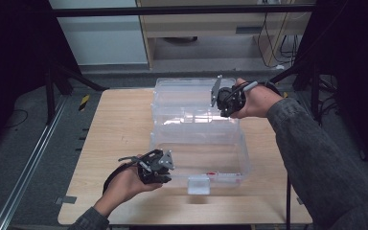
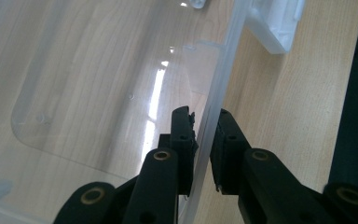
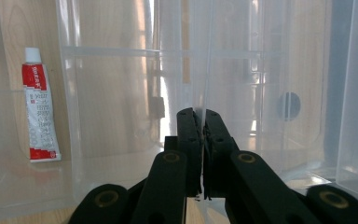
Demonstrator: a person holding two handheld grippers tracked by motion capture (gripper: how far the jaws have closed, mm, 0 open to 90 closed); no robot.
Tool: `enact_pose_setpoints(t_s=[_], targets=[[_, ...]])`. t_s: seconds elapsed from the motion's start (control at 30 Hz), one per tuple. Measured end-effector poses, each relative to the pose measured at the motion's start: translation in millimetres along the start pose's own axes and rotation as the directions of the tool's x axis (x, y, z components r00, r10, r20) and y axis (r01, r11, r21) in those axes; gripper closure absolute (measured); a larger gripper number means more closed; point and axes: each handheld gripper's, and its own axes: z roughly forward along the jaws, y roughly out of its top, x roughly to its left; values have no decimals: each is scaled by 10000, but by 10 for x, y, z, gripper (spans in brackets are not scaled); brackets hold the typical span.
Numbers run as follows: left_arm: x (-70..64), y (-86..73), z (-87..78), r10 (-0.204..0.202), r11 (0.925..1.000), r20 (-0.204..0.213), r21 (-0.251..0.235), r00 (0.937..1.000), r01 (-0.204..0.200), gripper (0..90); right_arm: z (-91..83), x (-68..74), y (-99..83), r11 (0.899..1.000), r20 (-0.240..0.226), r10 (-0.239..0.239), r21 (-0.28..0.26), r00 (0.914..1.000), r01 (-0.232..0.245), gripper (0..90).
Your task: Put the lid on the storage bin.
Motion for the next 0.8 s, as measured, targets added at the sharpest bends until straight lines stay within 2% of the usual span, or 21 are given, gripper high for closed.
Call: enact_pose_setpoints(t_s=[0.2,0.37,0.47,0.6,0.8], targets=[[3,7,10,-112,9999,-171,-38,9998,112,793,3,7,6,9999,154,38,97,9999,-39,872],[32,36,24,-194,9998,-400,-31,9990,193,788,41,-61,-6,9996,313,245,122,9992,-249,864],[51,29,32,-296,9996,-396,-53,9988,294,784,44,-76,-6,9997,274,224,98,9994,-227,867],[59,26,41,-367,9993,-387,-65,9986,364,782,17,-67,-28,9995,109,224,-232,9997,-221,878],[58,13,44,-459,9988,-413,-164,9981,452,780,-25,-23,-16,9994,-3,244,-258,9997,-244,886]])
